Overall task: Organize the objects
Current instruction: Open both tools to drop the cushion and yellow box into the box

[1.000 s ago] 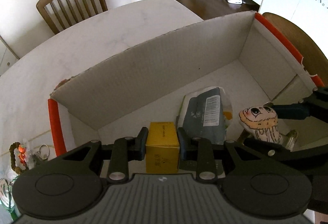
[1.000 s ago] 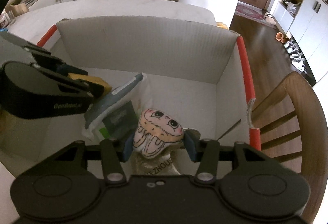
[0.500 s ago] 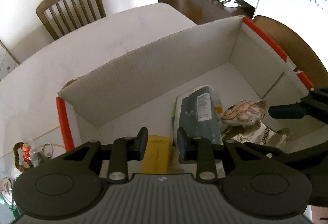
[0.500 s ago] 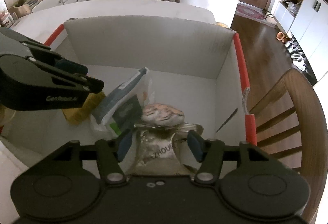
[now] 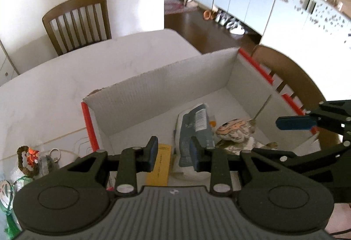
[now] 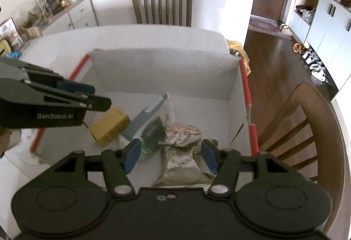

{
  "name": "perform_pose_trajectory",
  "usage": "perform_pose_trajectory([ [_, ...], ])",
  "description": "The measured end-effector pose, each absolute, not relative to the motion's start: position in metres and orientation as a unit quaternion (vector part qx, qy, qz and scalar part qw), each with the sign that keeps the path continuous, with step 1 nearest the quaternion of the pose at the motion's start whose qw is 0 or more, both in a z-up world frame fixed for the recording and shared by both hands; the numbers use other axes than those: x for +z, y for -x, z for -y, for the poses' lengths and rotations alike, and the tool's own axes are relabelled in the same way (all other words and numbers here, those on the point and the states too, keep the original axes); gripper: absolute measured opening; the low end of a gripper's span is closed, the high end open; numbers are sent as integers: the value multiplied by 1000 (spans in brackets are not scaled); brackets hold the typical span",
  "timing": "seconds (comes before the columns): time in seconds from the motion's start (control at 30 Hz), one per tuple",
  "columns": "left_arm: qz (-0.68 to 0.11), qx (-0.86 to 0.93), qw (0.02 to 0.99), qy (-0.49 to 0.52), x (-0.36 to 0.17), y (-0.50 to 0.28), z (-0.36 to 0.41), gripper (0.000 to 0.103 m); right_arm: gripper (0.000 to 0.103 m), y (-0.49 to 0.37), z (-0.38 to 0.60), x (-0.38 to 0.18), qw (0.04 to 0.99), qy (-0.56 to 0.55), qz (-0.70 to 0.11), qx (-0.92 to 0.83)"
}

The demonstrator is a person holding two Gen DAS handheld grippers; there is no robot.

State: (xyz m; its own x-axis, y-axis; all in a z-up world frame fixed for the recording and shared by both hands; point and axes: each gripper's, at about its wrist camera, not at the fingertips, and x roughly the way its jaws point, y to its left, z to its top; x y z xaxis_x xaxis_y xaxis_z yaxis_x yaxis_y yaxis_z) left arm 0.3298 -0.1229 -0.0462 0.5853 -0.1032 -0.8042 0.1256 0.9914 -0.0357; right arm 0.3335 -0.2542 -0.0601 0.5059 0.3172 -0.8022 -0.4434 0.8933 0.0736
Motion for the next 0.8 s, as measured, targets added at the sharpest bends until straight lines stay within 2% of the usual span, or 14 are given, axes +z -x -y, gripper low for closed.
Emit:
perform_pose_trajectory([
  [0.23, -411, -79, 908, -3, -22, -299, 110, 30, 60, -310, 254, -32, 884, 45, -410, 219],
  [0.4, -377, -88, 922, -3, -5, -273, 97, 31, 65, -291, 249, -18, 894, 26, -388, 223],
  [0.47, -366, -86, 926, -7, -1, -263, 91, 48, 66, -284, 247, -14, 897, 19, -382, 221],
  [0.53, -352, -86, 932, -8, 4, -252, 84, 56, 70, -277, 242, -10, 900, 14, -375, 222],
  [0.7, -339, -86, 937, -5, 11, -231, 63, 56, 78, -260, 230, 1, 907, 9, -356, 225],
  [0.8, -336, -83, 938, 0, 13, -221, 48, 63, 82, -253, 219, 4, 909, -1, -351, 224],
])
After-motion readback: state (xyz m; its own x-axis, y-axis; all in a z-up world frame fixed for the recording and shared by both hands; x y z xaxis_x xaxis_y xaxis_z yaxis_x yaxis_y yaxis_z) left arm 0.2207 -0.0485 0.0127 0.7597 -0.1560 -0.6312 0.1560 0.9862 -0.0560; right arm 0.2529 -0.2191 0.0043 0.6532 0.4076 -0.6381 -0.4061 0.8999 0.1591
